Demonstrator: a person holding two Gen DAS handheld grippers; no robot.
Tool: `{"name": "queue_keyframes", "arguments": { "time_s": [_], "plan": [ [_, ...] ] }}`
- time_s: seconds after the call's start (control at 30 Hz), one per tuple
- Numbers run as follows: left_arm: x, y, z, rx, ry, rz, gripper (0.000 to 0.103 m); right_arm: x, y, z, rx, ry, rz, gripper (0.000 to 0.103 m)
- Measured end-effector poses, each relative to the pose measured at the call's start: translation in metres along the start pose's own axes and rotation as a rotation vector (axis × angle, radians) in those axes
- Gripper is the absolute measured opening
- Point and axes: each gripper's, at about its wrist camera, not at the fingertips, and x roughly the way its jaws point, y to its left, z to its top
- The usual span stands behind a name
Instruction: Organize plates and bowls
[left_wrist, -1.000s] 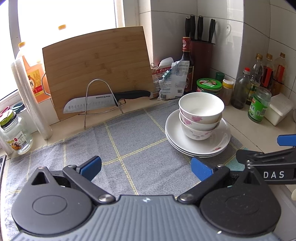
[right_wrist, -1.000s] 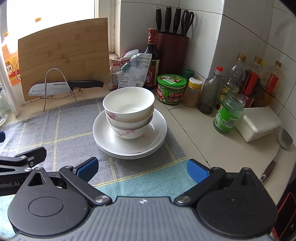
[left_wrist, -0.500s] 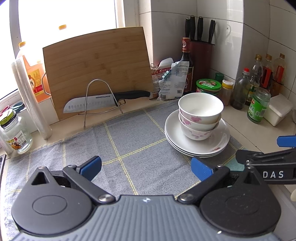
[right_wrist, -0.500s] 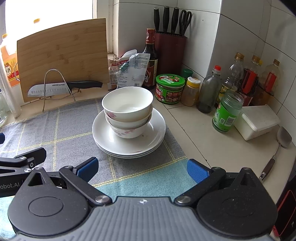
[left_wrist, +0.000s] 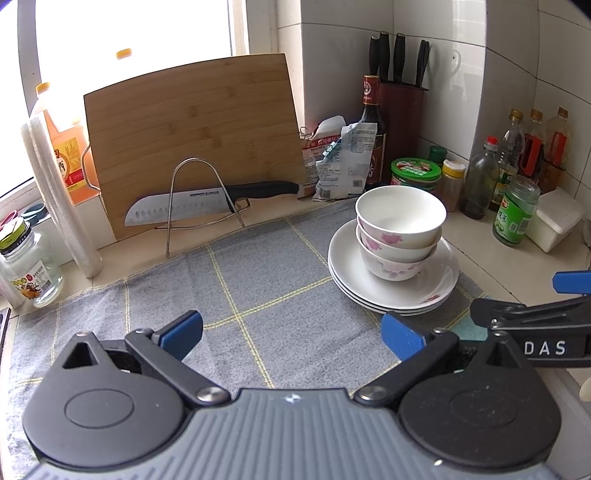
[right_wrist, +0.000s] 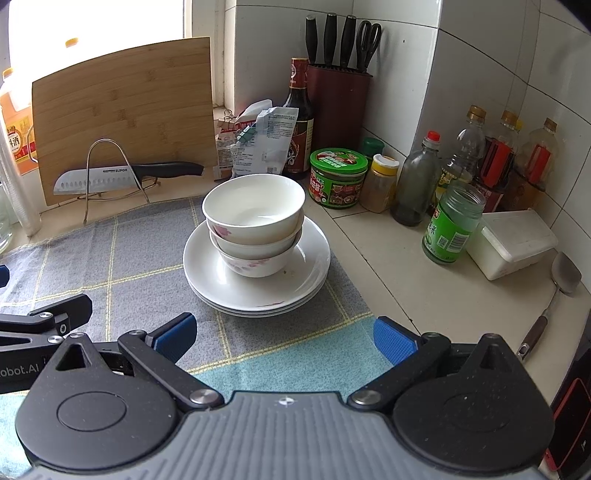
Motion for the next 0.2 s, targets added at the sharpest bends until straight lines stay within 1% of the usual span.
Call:
{"name": "queue_keyframes", "arguments": {
  "time_s": [0.2],
  "plan": [
    [0.0005,-0.0001,0.0005,-0.001,-0.001,-0.002,0.102,-0.0013,0.0012,0.0006,0.003,0.0,-0.01,0.103]
  ]
}}
